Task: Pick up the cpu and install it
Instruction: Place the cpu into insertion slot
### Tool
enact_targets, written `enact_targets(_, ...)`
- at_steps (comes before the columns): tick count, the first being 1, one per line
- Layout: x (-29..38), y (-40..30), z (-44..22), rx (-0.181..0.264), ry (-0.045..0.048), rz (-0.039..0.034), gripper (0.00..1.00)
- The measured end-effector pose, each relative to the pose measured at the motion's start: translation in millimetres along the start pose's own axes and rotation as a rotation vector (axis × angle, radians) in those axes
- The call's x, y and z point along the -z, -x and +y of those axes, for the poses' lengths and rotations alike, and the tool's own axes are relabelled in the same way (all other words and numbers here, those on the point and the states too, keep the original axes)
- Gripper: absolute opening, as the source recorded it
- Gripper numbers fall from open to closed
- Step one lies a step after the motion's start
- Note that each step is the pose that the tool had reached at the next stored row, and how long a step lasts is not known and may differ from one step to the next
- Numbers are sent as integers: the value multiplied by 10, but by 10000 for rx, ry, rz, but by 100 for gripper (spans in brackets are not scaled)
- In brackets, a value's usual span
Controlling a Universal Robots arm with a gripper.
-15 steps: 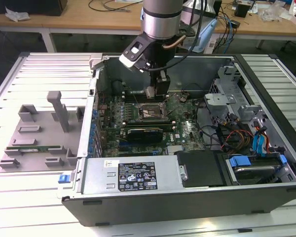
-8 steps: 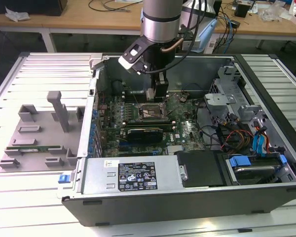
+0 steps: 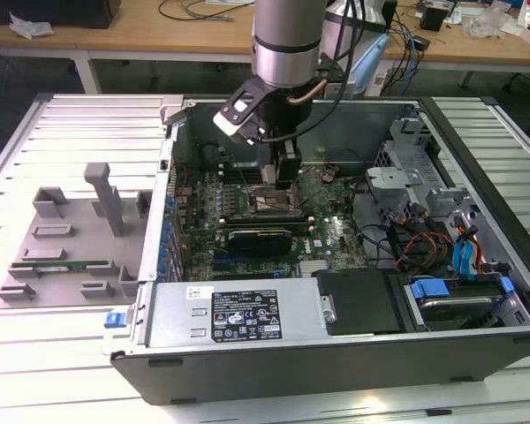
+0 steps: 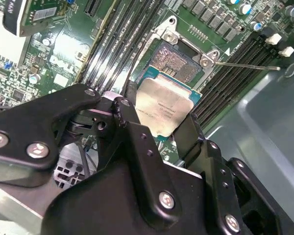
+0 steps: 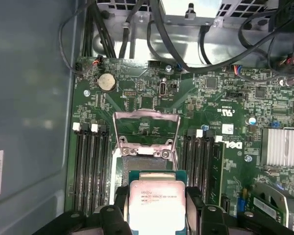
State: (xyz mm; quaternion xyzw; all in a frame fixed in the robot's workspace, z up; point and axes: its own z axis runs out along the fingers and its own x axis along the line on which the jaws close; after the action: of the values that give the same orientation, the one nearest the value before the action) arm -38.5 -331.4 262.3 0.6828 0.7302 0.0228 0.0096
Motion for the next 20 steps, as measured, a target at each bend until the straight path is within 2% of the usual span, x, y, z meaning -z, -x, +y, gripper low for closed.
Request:
enact_targets(2,-39,1,-3,-1,3,-1,55)
enact_targets(11,-105,2,-6,0,2,-1,55)
enact_targets(17,-218,0,-11,-4,2,-8,55)
enact_targets(20,-294,-34,-12,-5,-3,-95,55)
